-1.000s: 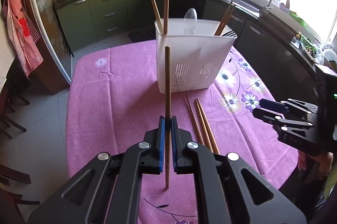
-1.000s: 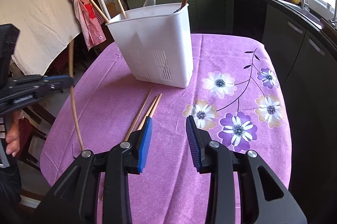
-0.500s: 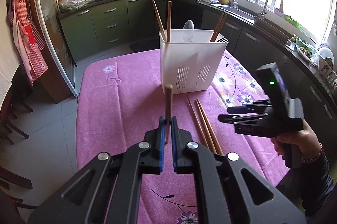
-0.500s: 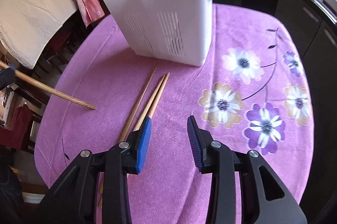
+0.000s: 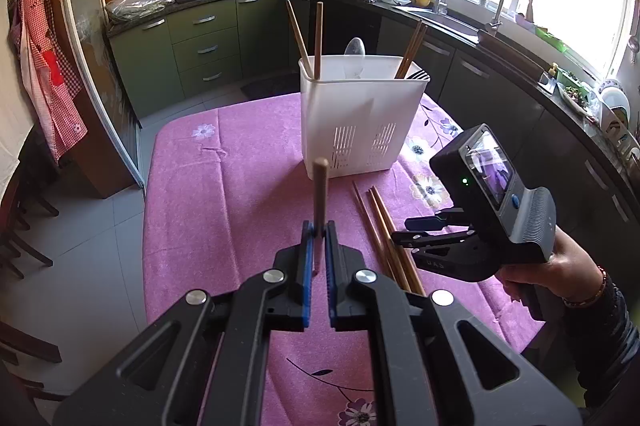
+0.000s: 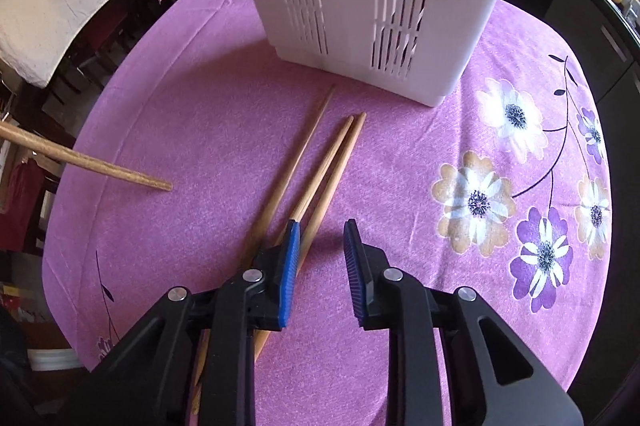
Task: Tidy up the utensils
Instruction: 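Grasp a wooden chopstick with the right tool while the left tool holds its chopstick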
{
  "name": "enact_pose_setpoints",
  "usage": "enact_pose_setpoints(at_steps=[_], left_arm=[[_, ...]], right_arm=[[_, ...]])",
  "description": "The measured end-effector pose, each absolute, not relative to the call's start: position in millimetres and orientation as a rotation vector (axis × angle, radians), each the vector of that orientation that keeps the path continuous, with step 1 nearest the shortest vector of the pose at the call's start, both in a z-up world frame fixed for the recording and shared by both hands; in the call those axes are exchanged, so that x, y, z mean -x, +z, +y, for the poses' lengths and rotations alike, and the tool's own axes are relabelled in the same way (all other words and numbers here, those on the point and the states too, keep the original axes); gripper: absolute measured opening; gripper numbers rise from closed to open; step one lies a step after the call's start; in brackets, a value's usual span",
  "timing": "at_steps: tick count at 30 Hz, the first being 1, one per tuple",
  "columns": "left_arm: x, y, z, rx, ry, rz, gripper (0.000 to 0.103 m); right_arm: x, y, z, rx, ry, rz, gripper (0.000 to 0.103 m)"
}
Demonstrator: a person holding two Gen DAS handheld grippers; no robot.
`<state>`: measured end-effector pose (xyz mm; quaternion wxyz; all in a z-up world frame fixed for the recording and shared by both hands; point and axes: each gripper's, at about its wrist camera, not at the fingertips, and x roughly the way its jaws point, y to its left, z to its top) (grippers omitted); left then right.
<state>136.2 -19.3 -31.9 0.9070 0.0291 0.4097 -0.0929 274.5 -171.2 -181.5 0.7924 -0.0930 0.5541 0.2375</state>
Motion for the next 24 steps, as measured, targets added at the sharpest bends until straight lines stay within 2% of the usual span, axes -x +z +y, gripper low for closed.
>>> enact_pose_setpoints(at_steps=[8,12,16,24], left_arm=[[-135.9,-31.8,-20.9,-0.069,-0.196,0.844,0.006],[-135.5,-31.7,-22.0,-0.073,-0.198,0.847,0.006],[-135.8,-31.6,-22.3,-0.074,-0.196,0.848,0.006],[-135.9,-31.8,-24.1,-0.084,-0.193,0.851,0.006]], right_arm=[[-271.1,-184.8,-151.2,0.266,0.492,1.193,0.022],[-276.9,-184.4,-146.0,0.250,0.498,1.190,0.009],[-280.1,-179.6,-150.3,0.220,0.499,1.162,0.007],[-253.0,-104.0,-192.7,0.088,0.524,0.942,0.007]])
